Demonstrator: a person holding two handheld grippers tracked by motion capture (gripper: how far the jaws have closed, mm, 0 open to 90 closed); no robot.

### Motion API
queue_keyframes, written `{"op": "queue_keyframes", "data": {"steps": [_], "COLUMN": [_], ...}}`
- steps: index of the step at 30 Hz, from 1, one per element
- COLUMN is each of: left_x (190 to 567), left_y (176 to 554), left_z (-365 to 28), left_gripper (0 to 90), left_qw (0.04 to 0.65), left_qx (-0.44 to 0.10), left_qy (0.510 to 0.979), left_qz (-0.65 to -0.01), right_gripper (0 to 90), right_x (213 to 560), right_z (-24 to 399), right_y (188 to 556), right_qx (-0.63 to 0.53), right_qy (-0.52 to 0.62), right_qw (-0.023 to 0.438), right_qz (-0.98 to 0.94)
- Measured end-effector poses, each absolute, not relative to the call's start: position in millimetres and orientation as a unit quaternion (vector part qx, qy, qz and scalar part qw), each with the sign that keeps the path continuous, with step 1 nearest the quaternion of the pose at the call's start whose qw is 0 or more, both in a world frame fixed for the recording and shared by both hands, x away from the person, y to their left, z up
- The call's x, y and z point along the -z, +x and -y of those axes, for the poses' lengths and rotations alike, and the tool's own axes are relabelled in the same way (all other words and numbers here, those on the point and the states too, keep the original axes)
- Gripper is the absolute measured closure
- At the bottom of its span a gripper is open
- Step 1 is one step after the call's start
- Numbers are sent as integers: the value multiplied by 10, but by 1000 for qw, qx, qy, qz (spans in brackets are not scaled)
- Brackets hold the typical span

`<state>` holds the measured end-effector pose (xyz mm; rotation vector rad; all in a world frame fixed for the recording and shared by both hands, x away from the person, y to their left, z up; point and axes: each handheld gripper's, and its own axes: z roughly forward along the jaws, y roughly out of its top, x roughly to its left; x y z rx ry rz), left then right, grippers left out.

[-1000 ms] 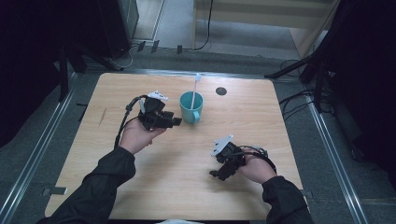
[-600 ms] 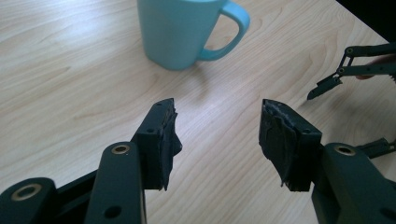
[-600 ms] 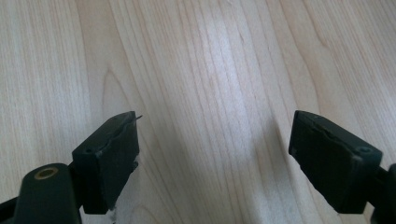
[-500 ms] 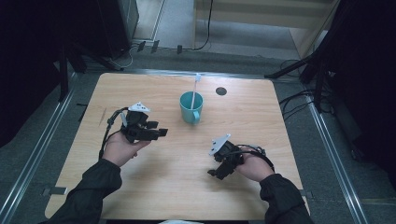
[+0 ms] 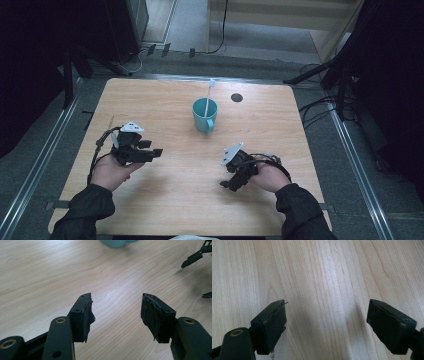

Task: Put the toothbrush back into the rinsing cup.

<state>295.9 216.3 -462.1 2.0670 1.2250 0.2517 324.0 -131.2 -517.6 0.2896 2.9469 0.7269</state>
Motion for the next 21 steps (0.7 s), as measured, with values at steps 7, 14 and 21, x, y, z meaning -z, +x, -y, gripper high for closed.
{"op": "queue_keyframes", "data": {"steps": [7, 14, 21], "left_x": [4741, 4835, 4862], "left_y": [2977, 3052, 3062], "left_z": [-2305, -2417, -2405], "left_gripper": [419, 416, 401], "left_qw": [340, 335, 333], "left_qx": [-91, -76, -75], "left_qy": [797, 787, 788], "left_qz": [-491, -513, -512], "right_gripper": [161, 160, 161], "right_x": [5191, 5196, 5198], "right_z": [1288, 1294, 1294], "right_y": [3240, 3243, 3236], "right_qx": [-233, -233, -231], "right_qy": [92, 91, 90], "right_qw": [44, 44, 43], "right_qz": [-967, -967, -968]}}
